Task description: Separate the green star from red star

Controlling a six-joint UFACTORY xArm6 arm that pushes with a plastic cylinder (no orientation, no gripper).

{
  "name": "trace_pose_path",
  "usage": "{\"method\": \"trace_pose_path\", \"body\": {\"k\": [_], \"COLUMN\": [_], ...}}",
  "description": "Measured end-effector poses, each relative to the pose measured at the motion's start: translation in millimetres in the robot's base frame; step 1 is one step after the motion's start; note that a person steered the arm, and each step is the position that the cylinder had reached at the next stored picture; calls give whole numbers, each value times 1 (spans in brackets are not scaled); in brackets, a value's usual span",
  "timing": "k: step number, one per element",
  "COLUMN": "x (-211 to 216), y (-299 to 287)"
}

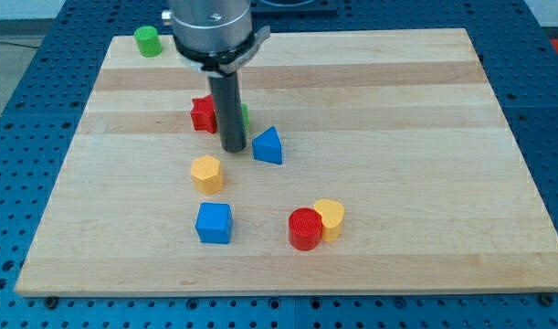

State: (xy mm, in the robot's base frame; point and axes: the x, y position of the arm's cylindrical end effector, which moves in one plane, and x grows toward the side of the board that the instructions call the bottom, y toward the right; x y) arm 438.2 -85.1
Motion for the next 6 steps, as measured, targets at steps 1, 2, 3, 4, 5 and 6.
{"method": "trace_pose_path", "body": {"k": [1,2,3,4,5,6], "x": [1,-19,-50,-74,-80,-75], "y": [-31,-31,15,38,56,84]}}
